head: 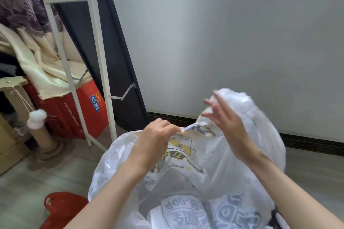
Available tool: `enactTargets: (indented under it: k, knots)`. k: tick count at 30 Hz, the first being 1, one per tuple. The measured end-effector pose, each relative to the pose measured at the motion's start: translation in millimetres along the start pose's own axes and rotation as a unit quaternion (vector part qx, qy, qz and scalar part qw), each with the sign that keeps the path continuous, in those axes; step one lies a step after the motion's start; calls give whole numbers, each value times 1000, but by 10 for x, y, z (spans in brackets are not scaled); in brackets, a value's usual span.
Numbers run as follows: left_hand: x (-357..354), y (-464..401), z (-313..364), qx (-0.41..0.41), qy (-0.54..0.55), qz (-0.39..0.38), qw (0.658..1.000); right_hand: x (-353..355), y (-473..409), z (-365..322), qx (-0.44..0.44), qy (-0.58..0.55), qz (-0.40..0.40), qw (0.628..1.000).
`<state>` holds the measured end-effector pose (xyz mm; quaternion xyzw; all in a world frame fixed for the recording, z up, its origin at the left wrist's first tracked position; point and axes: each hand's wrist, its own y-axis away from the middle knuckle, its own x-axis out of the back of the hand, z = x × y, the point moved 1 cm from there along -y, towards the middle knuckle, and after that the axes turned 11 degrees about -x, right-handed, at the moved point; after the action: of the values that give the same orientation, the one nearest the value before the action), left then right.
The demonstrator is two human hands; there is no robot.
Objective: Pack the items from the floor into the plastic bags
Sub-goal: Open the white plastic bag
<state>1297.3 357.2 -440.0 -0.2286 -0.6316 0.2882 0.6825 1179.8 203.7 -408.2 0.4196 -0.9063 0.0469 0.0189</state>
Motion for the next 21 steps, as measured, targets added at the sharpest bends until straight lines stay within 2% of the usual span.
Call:
enactTargets:
  k: [2,4,6,7,9,10,12,15,18,21]
  knots:
    - [47,-30,2,5,-2,0,1000,113,-13,-39,-22,-185,45,981]
    - [77,-49,-11,17,-17,-3,1000,233,-104,26,-76,-250,113,959]
    - [111,-60,7,18,-19,-3,1000,332,-147,161,-127,-133,154,971]
    - [114,-48,-7,9,-23,9,1000,371,-136,230,-131,-15,160,978]
    - [142,-22,-20,14,-9,14,1000,406,-75,315,-101,177,120,972]
    - [154,-14,-33,25,3,20,999,400,-54,345,-82,226,78,967]
    - [180,-2,-41,55,40,38,997,336,-14,350,-34,274,-7,961]
    - [223,2,-14,101,132,66,984,212,16,333,38,335,-74,939]
    - [271,14,-16,156,182,74,968,179,-25,379,123,386,-61,912]
    - [313,51,-90,180,169,80,966,202,-31,356,137,330,-59,932]
